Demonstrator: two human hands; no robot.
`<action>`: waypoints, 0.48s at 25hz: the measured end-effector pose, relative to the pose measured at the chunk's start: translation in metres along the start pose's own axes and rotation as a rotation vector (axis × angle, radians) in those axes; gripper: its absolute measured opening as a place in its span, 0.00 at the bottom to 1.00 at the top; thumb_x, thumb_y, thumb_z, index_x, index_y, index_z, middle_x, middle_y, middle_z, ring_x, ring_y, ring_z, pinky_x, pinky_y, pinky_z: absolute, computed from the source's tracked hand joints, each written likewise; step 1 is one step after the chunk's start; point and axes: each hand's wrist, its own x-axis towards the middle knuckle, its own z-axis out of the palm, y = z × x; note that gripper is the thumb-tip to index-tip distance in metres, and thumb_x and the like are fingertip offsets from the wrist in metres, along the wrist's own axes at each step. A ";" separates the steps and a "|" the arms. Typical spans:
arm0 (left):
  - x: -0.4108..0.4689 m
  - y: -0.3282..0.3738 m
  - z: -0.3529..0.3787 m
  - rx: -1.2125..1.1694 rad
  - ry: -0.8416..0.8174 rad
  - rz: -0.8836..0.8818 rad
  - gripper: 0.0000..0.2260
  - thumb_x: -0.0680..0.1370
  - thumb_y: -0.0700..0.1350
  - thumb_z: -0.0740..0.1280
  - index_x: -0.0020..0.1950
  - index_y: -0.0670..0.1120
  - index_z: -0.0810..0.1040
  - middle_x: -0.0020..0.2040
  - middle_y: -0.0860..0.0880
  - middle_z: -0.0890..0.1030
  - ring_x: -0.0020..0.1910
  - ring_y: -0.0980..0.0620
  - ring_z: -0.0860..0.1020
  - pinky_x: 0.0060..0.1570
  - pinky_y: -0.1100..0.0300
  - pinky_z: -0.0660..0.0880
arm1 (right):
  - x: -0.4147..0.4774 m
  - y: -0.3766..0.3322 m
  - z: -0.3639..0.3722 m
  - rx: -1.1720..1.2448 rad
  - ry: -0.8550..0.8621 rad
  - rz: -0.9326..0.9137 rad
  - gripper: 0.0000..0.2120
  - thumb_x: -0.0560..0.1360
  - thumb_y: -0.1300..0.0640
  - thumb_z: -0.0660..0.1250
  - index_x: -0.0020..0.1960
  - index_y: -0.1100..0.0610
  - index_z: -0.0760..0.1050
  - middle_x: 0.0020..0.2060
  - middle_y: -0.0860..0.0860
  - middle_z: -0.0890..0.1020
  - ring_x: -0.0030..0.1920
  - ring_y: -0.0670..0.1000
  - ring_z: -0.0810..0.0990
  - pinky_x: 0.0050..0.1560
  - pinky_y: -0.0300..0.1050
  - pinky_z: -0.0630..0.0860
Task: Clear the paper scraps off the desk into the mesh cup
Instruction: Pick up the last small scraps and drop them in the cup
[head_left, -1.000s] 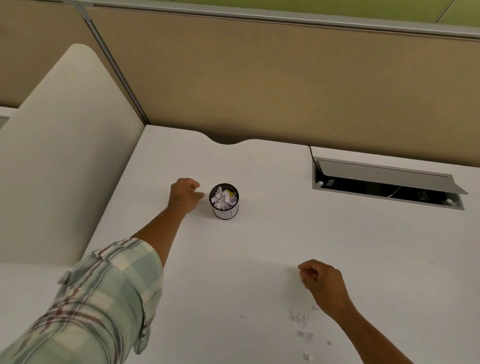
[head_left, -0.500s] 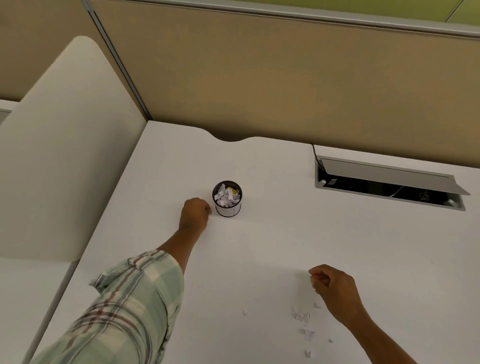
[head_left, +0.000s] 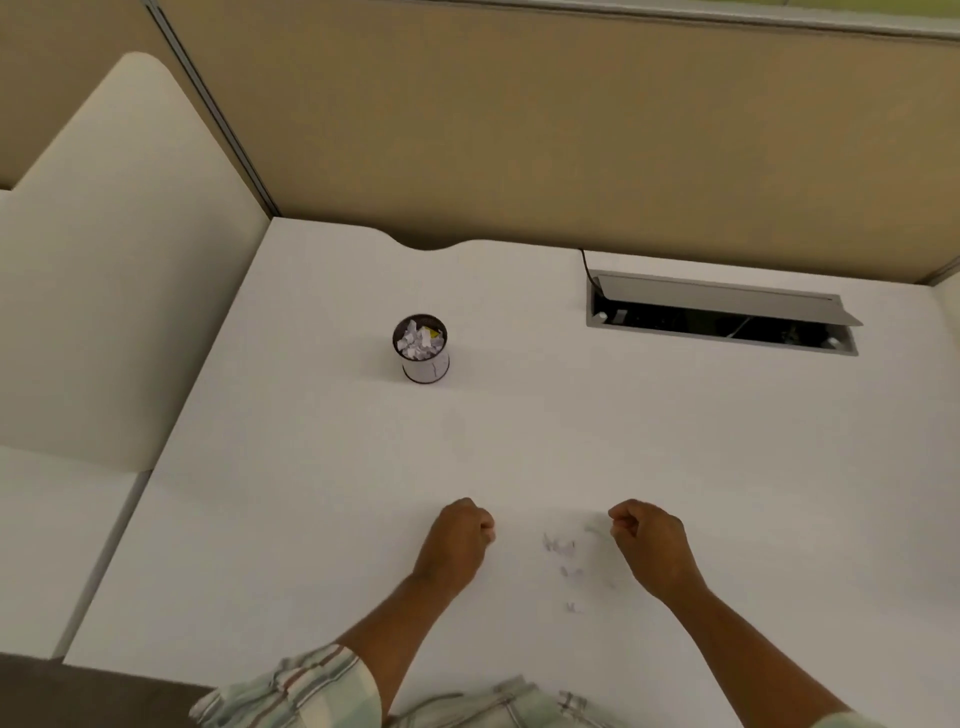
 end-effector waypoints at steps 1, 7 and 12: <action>-0.006 0.003 0.002 -0.046 0.019 0.015 0.05 0.77 0.44 0.71 0.48 0.45 0.86 0.48 0.49 0.83 0.48 0.53 0.81 0.53 0.60 0.77 | -0.001 0.008 -0.002 -0.013 0.016 0.017 0.10 0.77 0.64 0.66 0.55 0.56 0.83 0.49 0.50 0.85 0.49 0.50 0.82 0.50 0.36 0.73; -0.040 -0.019 -0.011 -0.116 0.365 -0.172 0.08 0.77 0.42 0.73 0.55 0.43 0.83 0.53 0.48 0.81 0.51 0.50 0.80 0.55 0.60 0.76 | 0.005 0.044 -0.011 -0.088 0.038 0.103 0.12 0.78 0.63 0.64 0.60 0.61 0.79 0.56 0.59 0.79 0.59 0.60 0.80 0.55 0.47 0.76; -0.057 -0.025 -0.001 -0.074 0.302 -0.392 0.13 0.77 0.42 0.72 0.61 0.41 0.81 0.58 0.43 0.80 0.58 0.45 0.81 0.60 0.55 0.78 | -0.003 0.035 0.008 -0.161 -0.079 -0.010 0.13 0.80 0.60 0.64 0.63 0.60 0.76 0.59 0.58 0.74 0.59 0.58 0.78 0.58 0.46 0.75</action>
